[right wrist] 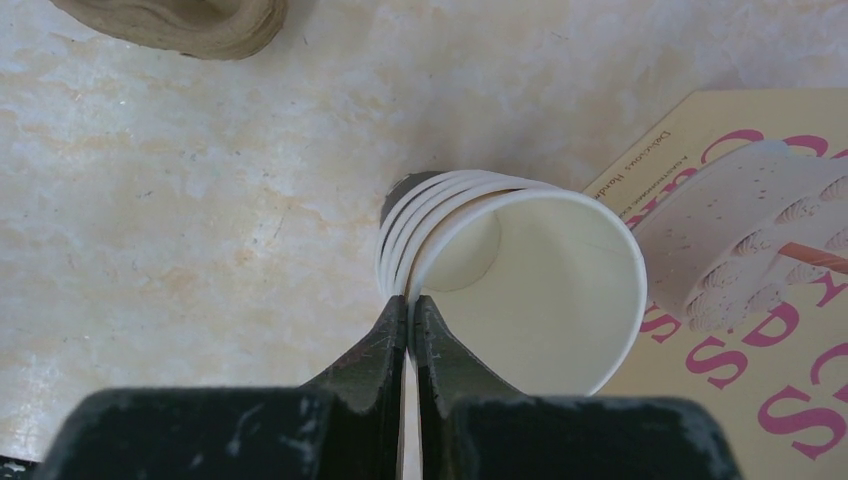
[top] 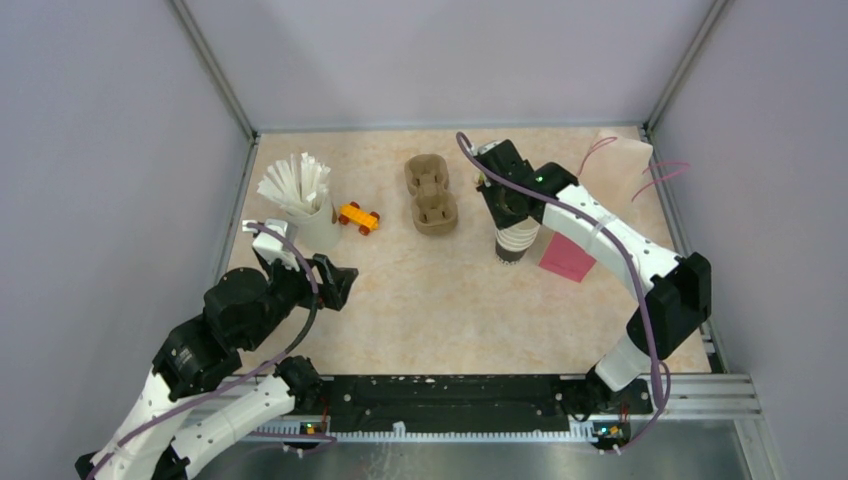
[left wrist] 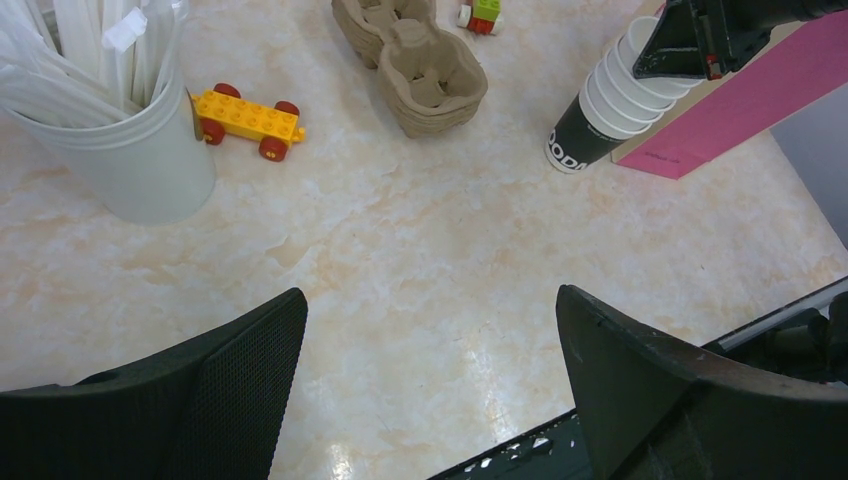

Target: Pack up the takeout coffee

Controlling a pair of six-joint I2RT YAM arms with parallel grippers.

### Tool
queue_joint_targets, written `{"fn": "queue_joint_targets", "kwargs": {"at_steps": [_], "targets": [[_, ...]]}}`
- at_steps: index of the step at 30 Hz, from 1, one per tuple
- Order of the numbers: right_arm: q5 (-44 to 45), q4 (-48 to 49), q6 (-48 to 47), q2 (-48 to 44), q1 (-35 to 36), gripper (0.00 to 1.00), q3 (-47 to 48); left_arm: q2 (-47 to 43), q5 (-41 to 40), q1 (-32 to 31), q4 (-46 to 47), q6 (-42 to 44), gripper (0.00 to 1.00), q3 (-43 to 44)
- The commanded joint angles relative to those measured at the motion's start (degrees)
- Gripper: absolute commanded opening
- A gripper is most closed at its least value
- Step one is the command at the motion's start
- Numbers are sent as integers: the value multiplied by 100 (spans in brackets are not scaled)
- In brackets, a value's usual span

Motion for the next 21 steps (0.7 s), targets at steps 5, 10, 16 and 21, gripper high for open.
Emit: {"fn": "queue_joint_targets", "kwargs": {"at_steps": [5, 10, 16, 21], "targets": [[225, -255, -73, -46, -43, 0, 640, 184, -21, 21, 227, 127, 99, 147], [180, -504, 6, -66, -38, 0, 708, 232, 59, 14, 359, 15, 99, 32], [-612, -356, 374, -362, -21, 0, 298, 545, 363, 13, 684, -565, 99, -184], [-995, -62, 615, -716, 111, 0, -139, 1342, 894, 21, 1011, -2064, 98, -456]]}}
